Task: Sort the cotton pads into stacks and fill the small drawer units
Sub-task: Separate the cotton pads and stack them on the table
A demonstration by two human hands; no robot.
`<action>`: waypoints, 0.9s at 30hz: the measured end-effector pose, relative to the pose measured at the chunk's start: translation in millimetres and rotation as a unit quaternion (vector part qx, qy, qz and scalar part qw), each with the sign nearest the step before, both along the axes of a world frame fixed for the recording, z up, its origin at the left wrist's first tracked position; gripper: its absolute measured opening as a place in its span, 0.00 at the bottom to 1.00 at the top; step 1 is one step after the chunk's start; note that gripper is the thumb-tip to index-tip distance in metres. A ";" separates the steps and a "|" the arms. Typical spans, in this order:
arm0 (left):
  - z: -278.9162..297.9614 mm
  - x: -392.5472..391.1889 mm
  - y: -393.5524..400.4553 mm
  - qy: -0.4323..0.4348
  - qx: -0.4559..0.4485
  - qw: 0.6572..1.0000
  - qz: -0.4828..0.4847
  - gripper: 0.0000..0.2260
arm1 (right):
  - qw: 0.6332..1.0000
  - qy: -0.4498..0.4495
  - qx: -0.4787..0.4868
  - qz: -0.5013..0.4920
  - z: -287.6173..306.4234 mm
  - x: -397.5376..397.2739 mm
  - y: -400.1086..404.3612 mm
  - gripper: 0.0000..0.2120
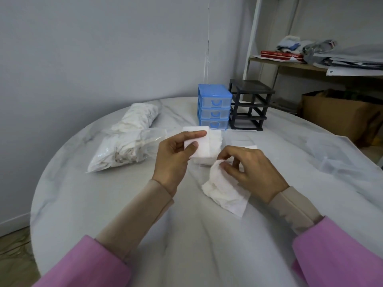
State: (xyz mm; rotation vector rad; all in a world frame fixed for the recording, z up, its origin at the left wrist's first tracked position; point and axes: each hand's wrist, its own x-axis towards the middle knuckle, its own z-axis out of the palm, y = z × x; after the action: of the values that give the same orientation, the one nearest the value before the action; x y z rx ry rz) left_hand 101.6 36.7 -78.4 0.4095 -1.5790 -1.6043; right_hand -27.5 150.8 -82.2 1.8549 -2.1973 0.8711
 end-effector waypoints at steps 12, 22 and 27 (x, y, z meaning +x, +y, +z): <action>-3.2 -1.8 1.4 -0.035 -0.011 0.999 0.003 0.13 | 0.973 -0.129 -0.181 -0.059 12.3 -4.9 7.0 0.14; 0.4 -3.5 6.7 -0.032 0.042 0.998 -0.017 0.11 | 0.892 -0.387 -0.232 -0.032 18.4 -8.3 5.7 0.11; -0.5 -2.7 7.2 -0.038 0.034 0.998 -0.036 0.11 | 0.821 -0.510 -0.256 -0.014 23.1 -2.9 5.8 0.09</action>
State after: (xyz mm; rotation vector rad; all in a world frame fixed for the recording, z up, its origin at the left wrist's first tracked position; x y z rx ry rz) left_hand 98.8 43.9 -78.9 0.4597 -1.6165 -1.7182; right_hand -30.4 156.6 -59.0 1.1542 -1.9844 2.5758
